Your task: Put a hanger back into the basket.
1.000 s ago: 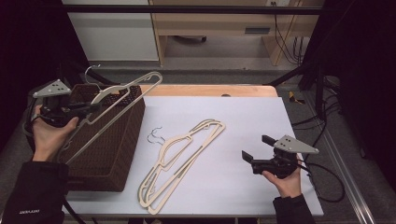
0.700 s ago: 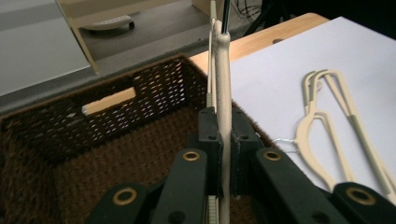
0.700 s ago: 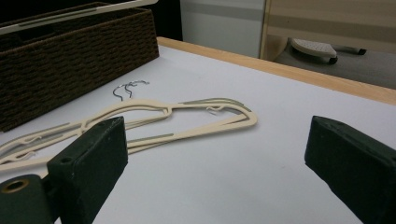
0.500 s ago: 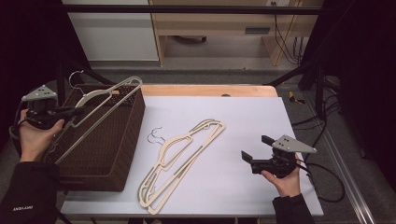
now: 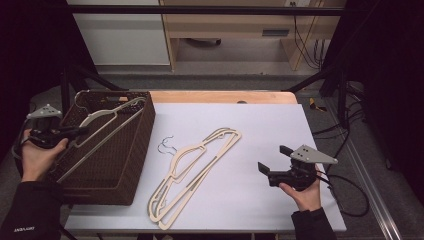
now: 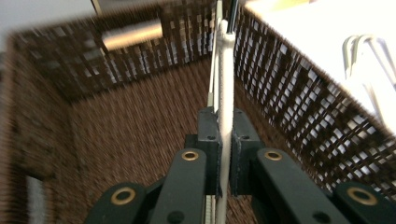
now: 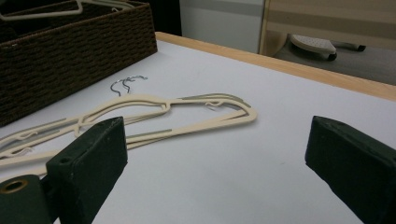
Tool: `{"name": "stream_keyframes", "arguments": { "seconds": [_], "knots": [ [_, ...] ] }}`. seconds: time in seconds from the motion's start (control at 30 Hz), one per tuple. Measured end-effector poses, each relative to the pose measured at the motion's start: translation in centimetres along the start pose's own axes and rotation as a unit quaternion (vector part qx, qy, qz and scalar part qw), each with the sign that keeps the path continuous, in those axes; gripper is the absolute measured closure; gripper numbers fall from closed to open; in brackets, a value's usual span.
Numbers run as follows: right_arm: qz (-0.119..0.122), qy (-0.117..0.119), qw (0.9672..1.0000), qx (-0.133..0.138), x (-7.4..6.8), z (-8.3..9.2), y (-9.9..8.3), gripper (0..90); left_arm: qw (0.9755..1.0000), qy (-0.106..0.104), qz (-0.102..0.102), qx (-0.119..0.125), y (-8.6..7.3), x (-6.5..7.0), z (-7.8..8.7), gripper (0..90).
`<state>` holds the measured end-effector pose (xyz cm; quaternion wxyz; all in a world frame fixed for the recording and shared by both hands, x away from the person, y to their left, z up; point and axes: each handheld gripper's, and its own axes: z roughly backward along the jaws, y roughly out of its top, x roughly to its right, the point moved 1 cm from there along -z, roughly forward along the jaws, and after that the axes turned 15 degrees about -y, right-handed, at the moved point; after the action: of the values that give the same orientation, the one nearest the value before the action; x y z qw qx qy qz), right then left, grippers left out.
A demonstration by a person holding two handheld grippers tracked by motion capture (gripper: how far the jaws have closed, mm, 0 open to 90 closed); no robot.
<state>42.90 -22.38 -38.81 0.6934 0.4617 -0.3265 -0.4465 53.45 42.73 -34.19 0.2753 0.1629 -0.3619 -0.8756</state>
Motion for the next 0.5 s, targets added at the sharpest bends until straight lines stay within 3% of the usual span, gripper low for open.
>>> {"name": "stream_keyframes", "arguments": {
  "seconds": [0.17, 0.27, 0.33, 0.37, 0.4, 0.43, 0.47, 0.5],
  "knots": [
    [0.0, 0.001, 1.0, 0.0, 0.0, 0.0, 0.0, 5.7, 0.999, -0.004, -0.009, -0.043, -0.6, -0.1, -2.0, 84.2],
    [0.0, 0.001, 1.0, 0.001, 0.0, 0.0, 0.0, 5.7, 0.9946, -0.006, -0.055, -0.088, -1.1, -0.9, -2.3, 83.5],
    [-0.001, 0.002, 1.0, 0.001, 0.0, 0.0, 0.0, 5.7, 0.9932, -0.006, -0.063, -0.098, -1.6, -1.4, -2.0, 81.7],
    [-0.001, 0.003, 1.0, 0.0, 0.0, 0.0, 0.0, 5.7, 0.9941, -0.006, -0.048, -0.096, -2.0, -1.5, -1.8, 80.6],
    [-0.002, 0.002, 1.0, 0.0, -0.1, 0.0, 0.0, 5.7, 0.9959, 0.0, -0.017, -0.089, -2.4, -1.2, -1.7, 79.8],
    [-0.003, 0.002, 1.0, 0.0, -0.1, -0.1, 0.0, 5.7, 0.9746, 0.035, 0.221, -0.01, -3.0, 2.0, -2.5, 77.6],
    [-0.002, 0.002, 1.0, -0.001, -0.1, -0.1, 0.0, 5.7, 0.9757, 0.051, 0.213, -0.012, -3.1, 1.8, -2.2, 75.3],
    [-0.002, 0.002, 1.0, -0.001, -0.2, -0.1, 0.0, 5.7, 0.9743, 0.051, 0.219, -0.005, -3.2, 1.9, -1.9, 73.7]
  ]
}}
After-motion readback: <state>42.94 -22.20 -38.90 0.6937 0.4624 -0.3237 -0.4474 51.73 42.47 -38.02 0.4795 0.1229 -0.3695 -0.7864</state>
